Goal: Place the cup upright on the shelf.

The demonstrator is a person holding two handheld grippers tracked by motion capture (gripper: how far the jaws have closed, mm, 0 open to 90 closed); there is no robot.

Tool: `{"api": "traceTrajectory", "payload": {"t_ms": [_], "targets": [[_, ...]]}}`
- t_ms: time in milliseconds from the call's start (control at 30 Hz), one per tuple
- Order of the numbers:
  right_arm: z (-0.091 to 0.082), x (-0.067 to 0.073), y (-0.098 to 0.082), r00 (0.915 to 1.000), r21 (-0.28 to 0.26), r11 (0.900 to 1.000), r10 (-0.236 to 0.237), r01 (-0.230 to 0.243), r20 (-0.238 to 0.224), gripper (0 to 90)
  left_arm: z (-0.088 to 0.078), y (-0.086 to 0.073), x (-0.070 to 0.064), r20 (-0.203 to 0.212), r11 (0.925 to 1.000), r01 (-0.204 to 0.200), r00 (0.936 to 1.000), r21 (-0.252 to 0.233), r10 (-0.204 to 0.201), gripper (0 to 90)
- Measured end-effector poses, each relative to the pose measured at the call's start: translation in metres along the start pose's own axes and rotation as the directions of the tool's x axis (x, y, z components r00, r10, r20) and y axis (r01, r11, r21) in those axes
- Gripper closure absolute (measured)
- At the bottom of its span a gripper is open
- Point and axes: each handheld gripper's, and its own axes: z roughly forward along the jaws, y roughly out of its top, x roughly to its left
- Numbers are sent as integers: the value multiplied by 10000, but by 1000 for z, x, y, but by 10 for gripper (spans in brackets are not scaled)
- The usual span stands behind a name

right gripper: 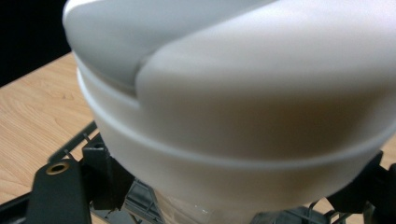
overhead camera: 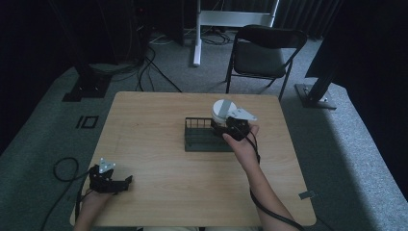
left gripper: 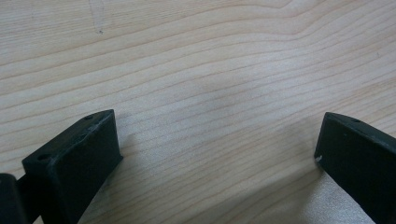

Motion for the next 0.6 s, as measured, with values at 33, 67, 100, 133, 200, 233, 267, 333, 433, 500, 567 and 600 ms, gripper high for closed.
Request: {"api": "traceTrajectory", "payload": {"t_ms": [33,67,100,133,200,233,267,333,433,500,567,600], "targets": [[2,0,-1,10000,24,10000,24,-24,85,183,0,0,0,-2,10000,1,10000,0,-1,2],[3,0,-1,10000,45,10000,23,-23,73,183,0,0,0,-4,10000,-1,10000,0,1,2],[5,1,-2,9999,113,9999,76,-77,79,183,0,0,0,-3,10000,-1,10000,0,1,2],[6,2,-2,9998,169,9998,56,-59,178,183,0,0,0,-3,10000,0,10000,0,0,2],[9,3,-3,9998,248,9997,48,-54,210,183,0,0,0,-2,10000,-1,10000,-1,1,2],[11,3,-4,9998,283,9995,98,-103,191,183,0,0,0,-3,10000,-3,10000,0,3,2],[13,3,-5,9997,304,9995,85,-92,229,183,0,0,0,-1,10000,0,10000,-1,0,2],[15,4,-6,9997,377,9992,99,-106,209,183,0,0,0,-3,10000,-2,10000,1,2,2],[19,5,-8,9996,468,9987,167,-178,228,183,0,0,0,-2,10000,1,10000,0,-1,2],[21,6,-10,9994,503,9985,225,-238,250,183,0,0,0,-2,10000,-1,10000,1,1,2],[22,6,-10,9993,531,9983,230,-245,283,183,0,0,0,-3,10000,-2,10000,0,2,2],[23,6,-10,9994,545,9981,274,-286,226,183,0,0,0,-4,10000,-1,10000,0,1,2]]}}
